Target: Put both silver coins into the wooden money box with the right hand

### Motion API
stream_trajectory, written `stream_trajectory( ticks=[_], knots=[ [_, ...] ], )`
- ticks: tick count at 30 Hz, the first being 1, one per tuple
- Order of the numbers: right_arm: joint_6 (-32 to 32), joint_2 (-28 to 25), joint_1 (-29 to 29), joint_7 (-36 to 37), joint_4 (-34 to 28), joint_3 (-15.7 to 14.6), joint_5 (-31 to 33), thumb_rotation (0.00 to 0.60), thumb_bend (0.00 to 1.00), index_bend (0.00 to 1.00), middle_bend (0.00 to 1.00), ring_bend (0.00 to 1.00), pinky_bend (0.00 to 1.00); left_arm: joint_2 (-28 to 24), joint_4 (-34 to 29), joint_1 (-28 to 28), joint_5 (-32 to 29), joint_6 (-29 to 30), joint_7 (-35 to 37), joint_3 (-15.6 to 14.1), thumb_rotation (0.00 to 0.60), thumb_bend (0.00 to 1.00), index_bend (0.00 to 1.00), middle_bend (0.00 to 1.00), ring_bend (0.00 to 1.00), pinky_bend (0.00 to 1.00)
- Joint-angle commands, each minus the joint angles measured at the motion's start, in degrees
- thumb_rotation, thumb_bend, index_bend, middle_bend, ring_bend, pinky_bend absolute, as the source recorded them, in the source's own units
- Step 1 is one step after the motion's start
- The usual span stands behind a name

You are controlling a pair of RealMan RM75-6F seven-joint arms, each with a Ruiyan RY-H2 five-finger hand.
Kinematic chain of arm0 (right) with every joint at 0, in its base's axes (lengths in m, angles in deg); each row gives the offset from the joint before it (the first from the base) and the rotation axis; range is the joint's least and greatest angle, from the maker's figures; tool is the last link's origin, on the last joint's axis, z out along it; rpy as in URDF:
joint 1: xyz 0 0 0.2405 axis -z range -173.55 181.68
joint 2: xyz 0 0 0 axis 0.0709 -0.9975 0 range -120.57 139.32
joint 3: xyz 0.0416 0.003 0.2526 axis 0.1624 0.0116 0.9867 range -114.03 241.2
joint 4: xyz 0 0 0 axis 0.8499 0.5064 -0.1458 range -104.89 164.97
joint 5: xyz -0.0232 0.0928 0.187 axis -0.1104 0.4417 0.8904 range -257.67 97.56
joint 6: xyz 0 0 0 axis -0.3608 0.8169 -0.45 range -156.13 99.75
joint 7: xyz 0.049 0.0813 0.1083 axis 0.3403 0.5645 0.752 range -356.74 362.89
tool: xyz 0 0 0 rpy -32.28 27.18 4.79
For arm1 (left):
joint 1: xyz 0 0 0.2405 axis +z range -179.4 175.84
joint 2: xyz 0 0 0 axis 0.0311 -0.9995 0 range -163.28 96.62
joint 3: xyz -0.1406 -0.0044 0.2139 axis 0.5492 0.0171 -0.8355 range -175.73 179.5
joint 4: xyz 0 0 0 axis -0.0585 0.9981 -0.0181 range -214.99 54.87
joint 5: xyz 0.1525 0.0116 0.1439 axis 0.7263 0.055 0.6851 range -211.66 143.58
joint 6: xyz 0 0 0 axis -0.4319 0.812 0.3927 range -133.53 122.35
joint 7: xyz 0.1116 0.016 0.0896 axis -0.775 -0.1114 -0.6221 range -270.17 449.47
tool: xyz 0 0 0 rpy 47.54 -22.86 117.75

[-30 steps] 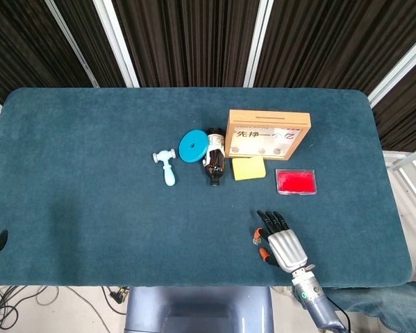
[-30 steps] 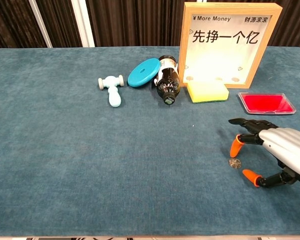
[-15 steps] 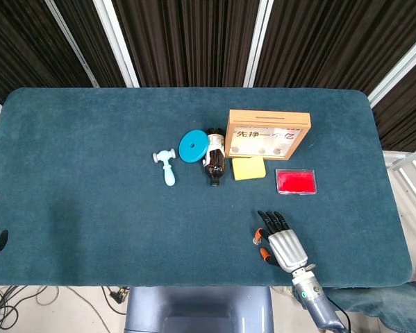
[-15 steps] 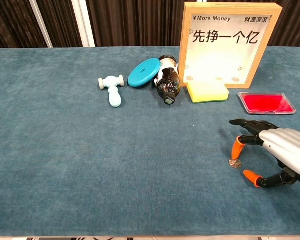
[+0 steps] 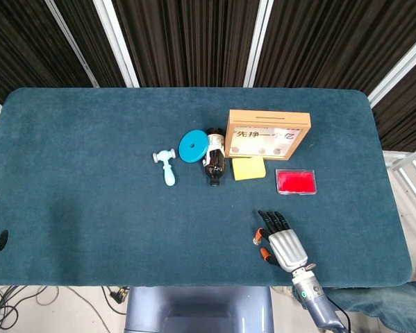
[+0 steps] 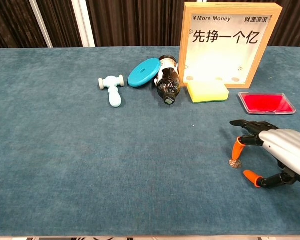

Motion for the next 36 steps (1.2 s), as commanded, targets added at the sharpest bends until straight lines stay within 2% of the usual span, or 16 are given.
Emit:
stream_trajectory(
  ticks=[1,36],
  knots=[
    [-0.1,0.0,0.0,-0.1,0.0,0.0,0.0,0.6,0.45,0.44,0.01,0.0,0.0,0.0,0.0,0.0,0.0,0.0,0.0,0.0,0.6,0.4,0.05,0.0,0.0,0.0],
    [-2.4,1.7,-1.1,-0.1,2.3,2.0,1.2,0.6,0.45,0.49,0.01,0.0,0.0,-0.1,0.0,0.0,0.0,-0.1,-0.1,-0.1,0.6,0.4,0.05,0.0,0.0,0.0]
  ],
)
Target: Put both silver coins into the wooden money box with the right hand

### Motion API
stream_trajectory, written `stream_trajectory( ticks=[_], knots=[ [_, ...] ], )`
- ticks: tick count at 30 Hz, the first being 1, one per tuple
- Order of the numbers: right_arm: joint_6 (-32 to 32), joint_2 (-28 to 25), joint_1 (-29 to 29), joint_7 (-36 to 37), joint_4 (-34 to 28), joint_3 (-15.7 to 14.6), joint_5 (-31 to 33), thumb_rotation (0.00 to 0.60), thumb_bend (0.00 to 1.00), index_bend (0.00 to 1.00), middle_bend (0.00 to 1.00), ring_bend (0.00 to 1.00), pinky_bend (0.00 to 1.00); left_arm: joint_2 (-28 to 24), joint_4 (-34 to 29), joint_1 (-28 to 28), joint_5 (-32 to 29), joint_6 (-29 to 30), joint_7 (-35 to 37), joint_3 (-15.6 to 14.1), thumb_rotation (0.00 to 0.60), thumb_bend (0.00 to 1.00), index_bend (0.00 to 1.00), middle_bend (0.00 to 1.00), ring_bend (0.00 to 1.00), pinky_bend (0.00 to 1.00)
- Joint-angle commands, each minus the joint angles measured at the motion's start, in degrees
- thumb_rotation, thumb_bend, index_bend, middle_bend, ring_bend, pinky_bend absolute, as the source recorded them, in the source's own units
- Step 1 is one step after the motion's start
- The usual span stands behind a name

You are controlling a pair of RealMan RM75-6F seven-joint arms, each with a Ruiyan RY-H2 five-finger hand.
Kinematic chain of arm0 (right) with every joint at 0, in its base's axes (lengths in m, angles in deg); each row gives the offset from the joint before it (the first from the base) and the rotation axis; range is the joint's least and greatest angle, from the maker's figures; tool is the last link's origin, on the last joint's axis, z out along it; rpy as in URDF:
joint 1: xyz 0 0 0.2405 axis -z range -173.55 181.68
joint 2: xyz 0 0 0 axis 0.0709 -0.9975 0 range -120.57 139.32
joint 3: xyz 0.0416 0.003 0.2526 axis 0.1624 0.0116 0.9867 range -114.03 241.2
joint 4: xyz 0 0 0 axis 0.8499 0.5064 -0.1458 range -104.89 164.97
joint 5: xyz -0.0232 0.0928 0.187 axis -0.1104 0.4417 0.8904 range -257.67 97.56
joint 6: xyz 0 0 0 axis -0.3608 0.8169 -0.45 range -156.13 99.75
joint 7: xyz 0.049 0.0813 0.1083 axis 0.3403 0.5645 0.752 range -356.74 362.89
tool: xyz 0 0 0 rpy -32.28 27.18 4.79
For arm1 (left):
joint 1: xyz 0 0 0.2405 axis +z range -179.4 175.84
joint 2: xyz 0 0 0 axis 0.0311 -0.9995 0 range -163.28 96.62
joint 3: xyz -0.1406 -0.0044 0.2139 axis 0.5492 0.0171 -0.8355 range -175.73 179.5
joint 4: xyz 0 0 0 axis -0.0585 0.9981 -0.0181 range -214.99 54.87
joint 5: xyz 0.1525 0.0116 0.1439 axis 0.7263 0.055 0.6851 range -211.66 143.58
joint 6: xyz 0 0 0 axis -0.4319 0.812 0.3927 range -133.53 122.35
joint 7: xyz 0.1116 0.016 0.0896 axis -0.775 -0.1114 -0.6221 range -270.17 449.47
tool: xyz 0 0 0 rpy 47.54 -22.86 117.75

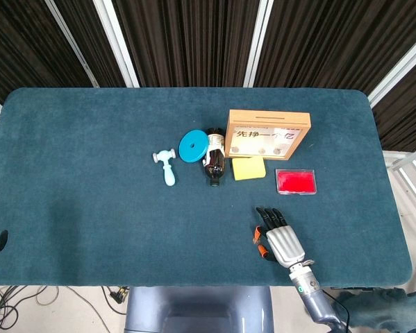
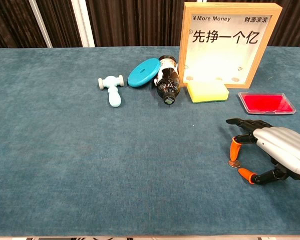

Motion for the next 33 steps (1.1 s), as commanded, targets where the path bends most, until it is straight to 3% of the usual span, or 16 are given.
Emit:
stream_trajectory(
  ticks=[1,9,33],
  knots=[
    [-0.1,0.1,-0.1,0.1,0.2,0.1,0.1,0.6,0.45,0.49,0.01,0.0,0.0,0.0,0.0,0.0,0.0,0.0,0.0,0.0,0.6,0.4,0.05,0.0,0.0,0.0],
    [0.2,0.4,-0.2,0.3,0.3,0.6,0.1,0.6,0.45,0.53,0.01,0.0,0.0,0.0,-0.1,0.0,-0.1,-0.1,0.0,0.0,0.6,0.4,0.05,0.0,0.0,0.0],
    [-0.3,1.5,-1.2,1.1,1.5,1.6,0.4,0.6,0.45,0.54,0.01,0.0,0.0,-0.2,-0.2,0.0,-0.3,-0.3,-0.1,-0.1,0.6,0.4,0.05,0.0,0.0,0.0]
  ],
)
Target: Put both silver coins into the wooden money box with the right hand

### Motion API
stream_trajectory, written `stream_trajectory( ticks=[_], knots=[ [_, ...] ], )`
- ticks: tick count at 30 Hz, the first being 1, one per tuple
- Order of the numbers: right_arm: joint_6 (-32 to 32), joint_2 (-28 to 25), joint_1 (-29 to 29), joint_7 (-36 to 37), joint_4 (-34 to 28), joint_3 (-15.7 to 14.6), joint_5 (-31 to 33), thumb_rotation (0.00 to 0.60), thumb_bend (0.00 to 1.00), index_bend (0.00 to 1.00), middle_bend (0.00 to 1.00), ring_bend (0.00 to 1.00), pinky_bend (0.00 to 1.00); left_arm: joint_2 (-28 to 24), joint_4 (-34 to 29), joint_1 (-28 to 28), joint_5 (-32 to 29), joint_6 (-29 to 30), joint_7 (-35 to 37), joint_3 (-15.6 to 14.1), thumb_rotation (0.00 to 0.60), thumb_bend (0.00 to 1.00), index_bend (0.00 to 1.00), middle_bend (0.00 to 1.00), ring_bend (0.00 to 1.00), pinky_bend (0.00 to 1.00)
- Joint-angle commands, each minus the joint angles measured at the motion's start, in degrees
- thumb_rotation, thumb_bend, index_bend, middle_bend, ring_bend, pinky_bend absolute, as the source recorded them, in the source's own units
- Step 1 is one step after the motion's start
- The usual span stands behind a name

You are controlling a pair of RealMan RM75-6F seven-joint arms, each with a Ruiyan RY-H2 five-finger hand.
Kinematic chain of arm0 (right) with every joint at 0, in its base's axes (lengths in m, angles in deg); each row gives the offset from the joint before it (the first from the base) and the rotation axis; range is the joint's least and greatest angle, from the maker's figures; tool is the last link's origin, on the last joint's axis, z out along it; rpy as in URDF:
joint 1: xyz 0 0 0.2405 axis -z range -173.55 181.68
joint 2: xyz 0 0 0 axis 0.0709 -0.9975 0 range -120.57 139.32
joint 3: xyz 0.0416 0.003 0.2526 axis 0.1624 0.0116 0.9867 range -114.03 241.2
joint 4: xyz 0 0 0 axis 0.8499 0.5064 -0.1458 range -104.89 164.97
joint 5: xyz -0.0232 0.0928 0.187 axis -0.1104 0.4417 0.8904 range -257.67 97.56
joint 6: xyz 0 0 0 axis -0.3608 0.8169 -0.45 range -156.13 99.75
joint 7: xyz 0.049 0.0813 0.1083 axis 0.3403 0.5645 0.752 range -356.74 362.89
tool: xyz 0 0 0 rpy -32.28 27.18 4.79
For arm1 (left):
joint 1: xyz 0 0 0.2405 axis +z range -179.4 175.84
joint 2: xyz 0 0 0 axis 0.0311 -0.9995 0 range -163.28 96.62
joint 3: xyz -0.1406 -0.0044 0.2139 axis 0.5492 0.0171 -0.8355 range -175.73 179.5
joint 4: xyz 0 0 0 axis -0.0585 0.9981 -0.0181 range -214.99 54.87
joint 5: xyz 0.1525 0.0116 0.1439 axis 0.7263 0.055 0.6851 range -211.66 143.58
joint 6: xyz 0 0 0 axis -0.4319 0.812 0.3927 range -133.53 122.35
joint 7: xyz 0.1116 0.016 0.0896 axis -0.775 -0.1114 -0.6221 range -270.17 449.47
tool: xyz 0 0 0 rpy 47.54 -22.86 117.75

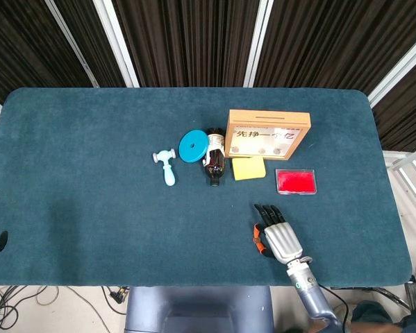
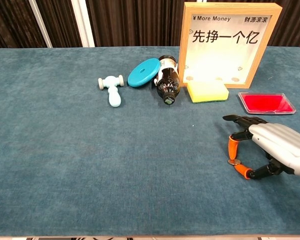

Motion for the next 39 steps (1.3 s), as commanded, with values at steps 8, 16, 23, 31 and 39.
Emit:
stream_trajectory(
  ticks=[8,16,23,31,39],
  knots=[
    [-0.1,0.5,-0.7,0.2,0.5,0.7,0.1,0.6,0.45,0.54,0.01,0.0,0.0,0.0,0.0,0.0,0.0,0.0,0.0,0.0,0.6,0.4,0.05,0.0,0.0,0.0],
    [-0.2,0.5,-0.9,0.5,0.4,0.7,0.1,0.6,0.45,0.54,0.01,0.0,0.0,0.0,0.0,0.0,-0.1,0.0,0.1,0.0,0.6,0.4,0.05,0.0,0.0,0.0],
    [-0.3,0.4,-1.0,0.5,0.1,0.7,0.2,0.6,0.45,0.56,0.01,0.0,0.0,0.0,-0.1,0.1,-0.1,0.0,0.1,0.0,0.6,0.4,0.05,0.0,0.0,0.0],
    [-0.2,0.3,-1.0,0.6,-0.1,0.7,0.3,0.6,0.47,0.57,0.01,0.0,0.0,0.0,-0.2,0.1,-0.2,0.0,0.1,0.0,0.6,0.4,0.05,0.0,0.0,0.0],
    [-0.2,0.3,-1.1,0.8,-0.1,0.8,0.4,0.6,0.49,0.57,0.01,0.0,0.0,-0.1,-0.3,0.1,-0.2,-0.1,-0.1,-0.1,0.6,0.4,0.05,0.0,0.0,0.0]
  ],
)
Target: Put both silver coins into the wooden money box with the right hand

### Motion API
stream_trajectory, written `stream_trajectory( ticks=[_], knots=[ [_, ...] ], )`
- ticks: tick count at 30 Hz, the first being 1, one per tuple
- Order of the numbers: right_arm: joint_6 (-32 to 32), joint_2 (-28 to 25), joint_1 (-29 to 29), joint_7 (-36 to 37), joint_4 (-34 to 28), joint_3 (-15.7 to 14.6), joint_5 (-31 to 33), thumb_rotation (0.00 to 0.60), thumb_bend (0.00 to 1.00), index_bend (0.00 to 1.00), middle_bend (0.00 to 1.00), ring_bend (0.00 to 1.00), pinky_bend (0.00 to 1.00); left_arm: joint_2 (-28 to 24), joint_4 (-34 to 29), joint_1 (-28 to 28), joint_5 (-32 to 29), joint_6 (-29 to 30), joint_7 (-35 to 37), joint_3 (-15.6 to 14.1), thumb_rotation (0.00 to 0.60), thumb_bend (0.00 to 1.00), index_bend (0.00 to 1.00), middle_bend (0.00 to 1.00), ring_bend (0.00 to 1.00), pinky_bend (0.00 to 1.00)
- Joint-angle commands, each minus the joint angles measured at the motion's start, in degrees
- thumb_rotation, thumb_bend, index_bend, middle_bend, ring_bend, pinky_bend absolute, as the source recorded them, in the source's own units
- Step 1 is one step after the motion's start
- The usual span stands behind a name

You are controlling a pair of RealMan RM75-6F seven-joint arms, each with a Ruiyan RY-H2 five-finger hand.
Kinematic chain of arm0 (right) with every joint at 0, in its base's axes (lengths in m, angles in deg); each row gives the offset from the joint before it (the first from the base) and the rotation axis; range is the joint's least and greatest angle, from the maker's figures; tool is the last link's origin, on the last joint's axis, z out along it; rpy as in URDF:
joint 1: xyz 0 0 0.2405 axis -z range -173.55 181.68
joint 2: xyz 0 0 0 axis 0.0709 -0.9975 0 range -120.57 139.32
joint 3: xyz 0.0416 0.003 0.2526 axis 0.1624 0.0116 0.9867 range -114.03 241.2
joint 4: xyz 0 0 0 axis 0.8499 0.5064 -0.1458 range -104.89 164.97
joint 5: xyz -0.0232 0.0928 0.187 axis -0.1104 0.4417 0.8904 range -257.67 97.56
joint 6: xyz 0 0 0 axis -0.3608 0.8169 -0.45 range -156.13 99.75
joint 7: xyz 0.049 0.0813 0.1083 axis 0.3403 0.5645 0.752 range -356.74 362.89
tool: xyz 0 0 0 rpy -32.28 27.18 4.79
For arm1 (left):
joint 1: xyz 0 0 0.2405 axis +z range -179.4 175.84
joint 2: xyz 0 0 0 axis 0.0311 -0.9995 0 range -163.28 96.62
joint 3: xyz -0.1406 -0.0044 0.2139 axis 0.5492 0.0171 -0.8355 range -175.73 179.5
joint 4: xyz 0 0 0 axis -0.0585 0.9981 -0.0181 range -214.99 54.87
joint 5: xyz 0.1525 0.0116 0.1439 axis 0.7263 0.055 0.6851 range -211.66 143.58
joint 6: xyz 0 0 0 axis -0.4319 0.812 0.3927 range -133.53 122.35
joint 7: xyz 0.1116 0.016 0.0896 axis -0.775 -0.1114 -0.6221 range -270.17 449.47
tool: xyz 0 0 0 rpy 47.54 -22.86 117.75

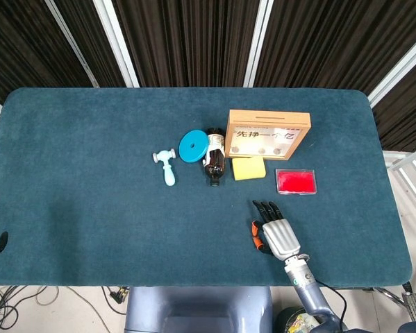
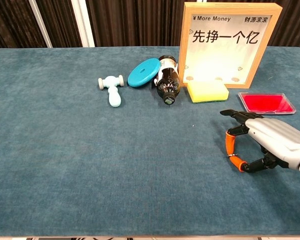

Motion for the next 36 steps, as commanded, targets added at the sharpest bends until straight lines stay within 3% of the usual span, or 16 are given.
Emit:
stream_trajectory(
  ticks=[1,18,28,36],
  knots=[
    [0.1,0.0,0.0,0.1,0.0,0.1,0.0,0.6,0.49,0.57,0.01,0.0,0.0,0.0,0.0,0.0,0.0,0.0,0.0,0.0,0.6,0.4,0.05,0.0,0.0,0.0],
    [0.2,0.1,-0.1,0.1,0.1,0.1,0.2,0.6,0.5,0.58,0.01,0.0,0.0,0.0,-0.1,0.0,-0.1,-0.1,0.1,0.0,0.6,0.4,0.05,0.0,0.0,0.0],
    [0.0,0.1,-0.3,0.6,-0.3,0.3,0.4,0.6,0.51,0.7,0.01,0.0,0.0,0.0,-0.1,0.0,-0.2,-0.1,0.1,0.0,0.6,0.4,0.05,0.0,0.0,0.0],
    [0.8,-2.2,-0.9,1.3,-3.3,1.7,0.1,0.6,0.52,0.71,0.01,0.0,0.0,0.0,-0.1,0.0,-0.4,-0.1,0.2,0.1,0.6,0.4,0.05,0.0,0.0,0.0]
  ],
)
